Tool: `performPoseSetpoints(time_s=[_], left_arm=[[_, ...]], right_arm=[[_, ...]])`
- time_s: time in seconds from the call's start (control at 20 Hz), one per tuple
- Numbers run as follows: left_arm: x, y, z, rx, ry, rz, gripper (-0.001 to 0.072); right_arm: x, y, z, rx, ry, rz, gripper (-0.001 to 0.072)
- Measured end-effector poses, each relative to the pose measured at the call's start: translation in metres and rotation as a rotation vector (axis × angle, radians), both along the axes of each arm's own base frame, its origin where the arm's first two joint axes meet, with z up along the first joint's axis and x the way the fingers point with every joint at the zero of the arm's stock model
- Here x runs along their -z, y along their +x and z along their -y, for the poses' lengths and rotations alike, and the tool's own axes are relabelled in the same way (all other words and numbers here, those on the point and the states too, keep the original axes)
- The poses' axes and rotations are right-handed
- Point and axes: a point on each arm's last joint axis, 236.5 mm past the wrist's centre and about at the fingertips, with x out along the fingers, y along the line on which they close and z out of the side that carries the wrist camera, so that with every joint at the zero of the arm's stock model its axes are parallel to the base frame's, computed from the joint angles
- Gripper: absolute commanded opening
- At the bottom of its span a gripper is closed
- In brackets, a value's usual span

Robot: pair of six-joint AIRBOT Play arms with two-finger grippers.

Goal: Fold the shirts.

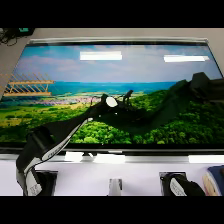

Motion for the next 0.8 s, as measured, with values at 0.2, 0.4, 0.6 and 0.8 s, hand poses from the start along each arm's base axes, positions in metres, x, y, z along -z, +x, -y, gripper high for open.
performPoseSetpoints(time_s=[0.2,0.4,0.6,0.8], left_arm=[[-0.046,0.029,-0.040,0.041,0.024,0.193,0.0030],[-0.123,0.074,-0.135,0.027,0.147,0.463,0.0031],[-0.222,0.102,-0.238,-0.144,0.212,0.669,0.0031],[-0.306,0.088,-0.308,-0.293,0.229,0.833,0.0032]], right_arm=[[0.012,0.015,-0.001,0.007,0.004,-0.027,0.0021],[0.040,0.045,-0.045,-0.088,0.029,-0.059,0.0022],[0.098,0.070,-0.125,-0.219,0.045,-0.135,0.0023],[0.169,0.081,-0.207,-0.274,0.061,-0.218,0.0597]])
